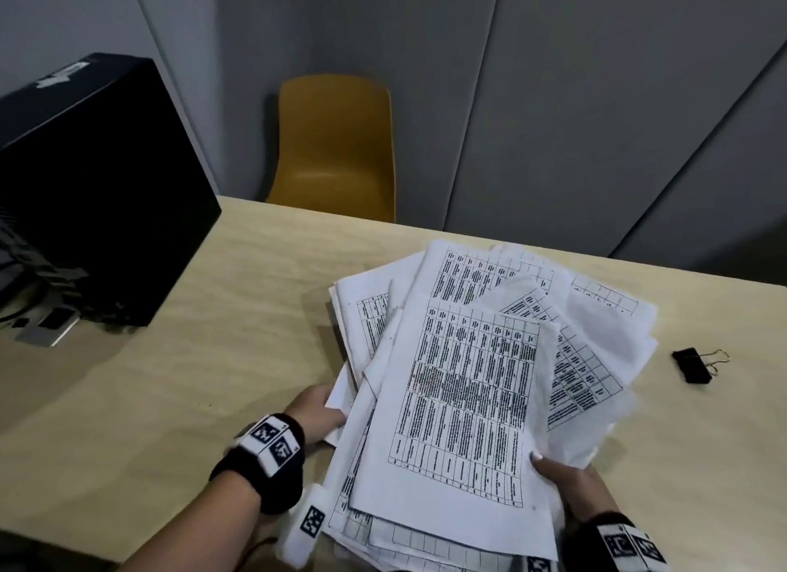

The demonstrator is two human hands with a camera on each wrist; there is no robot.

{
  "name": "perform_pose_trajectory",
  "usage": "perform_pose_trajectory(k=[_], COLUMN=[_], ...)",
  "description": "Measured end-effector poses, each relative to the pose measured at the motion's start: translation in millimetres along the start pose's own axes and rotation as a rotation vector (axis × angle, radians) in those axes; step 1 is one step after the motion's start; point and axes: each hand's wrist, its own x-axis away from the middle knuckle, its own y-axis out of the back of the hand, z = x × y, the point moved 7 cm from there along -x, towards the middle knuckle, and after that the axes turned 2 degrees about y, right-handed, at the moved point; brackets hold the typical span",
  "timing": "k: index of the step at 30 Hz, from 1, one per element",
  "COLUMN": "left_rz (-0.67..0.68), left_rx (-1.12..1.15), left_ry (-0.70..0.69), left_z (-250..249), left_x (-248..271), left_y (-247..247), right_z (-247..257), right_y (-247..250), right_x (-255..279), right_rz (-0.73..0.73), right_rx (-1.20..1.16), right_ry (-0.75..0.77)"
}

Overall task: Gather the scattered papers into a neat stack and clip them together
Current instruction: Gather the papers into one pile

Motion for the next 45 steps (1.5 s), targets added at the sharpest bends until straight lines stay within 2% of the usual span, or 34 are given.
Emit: perform_pose_trajectory(k=[3, 4, 7, 11, 14, 17, 20, 23, 27, 30, 36, 40, 42, 44, 45], left_rz=[0.201, 0.261, 0.365, 0.261, 0.166, 0.154, 0.085, 0.054, 0.15, 0.1, -0.041, -0.107, -0.149, -0.177, -0.174], left_rx=[0.442, 0.52, 0.456, 0.281, 0.195, 0.199, 0.284, 0.386, 0.529, 0.547, 0.534, 0.705, 0.724, 0.743, 0.752], left_ry=[0.177, 0.224, 0.246, 0.205, 0.071, 0.015, 0.035, 0.062, 0.16, 0.113, -0.01, -0.052, -0.086, -0.098, -0.097], left_z=[16.6, 20.2, 22.8, 24.2, 34.5, 50.5, 51.0, 42.7, 57.3, 61.8, 68.7, 73.2, 73.4, 75.2, 75.7], left_x=[14.7, 19.2, 22.3, 13.3, -8.3, -23.5, -9.8, 16.7, 25.7, 25.2, 22.0, 34.9, 41.0, 44.6, 47.3], left_y=[-22.0, -28.2, -34.9, -32.0, -31.9, -35.0, -27.0, -19.4, -18.1, -12.6, -0.6, 19.7, 33.9, 44.1, 46.6], right_z=[0.5, 1.6, 6.0, 5.3, 6.2, 14.7, 20.6, 21.0, 14.5, 5.8, 9.5, 25.6, 42.9, 61.6, 63.8], right_y=[-1.9, -3.6, -11.1, -16.7, -20.7, -33.0, -43.9, -52.8, -62.8, -66.0, -78.3, -90.8, -84.2, -81.2, -82.8], right_x=[-0.5, -0.8, 0.2, -1.3, -0.1, 10.9, 16.3, 23.3, 33.2, 34.8, 35.9, 25.4, 5.2, -11.1, -17.7], right_rz=[-0.003, -0.005, -0.007, 0.016, -0.062, -0.154, -0.176, -0.098, 0.054, 0.089, 0.168, 0.212, 0.105, -0.01, -0.025], right_rx=[0.057, 0.082, 0.149, 0.2, 0.297, 0.483, 0.603, 0.569, 0.38, 0.338, 0.488, 0.277, 0.466, 0.892, 1.089], right_ry=[0.003, 0.014, 0.064, 0.079, 0.144, 0.222, 0.257, 0.237, 0.135, 0.091, 0.208, 0.234, 0.362, 0.516, 0.547])
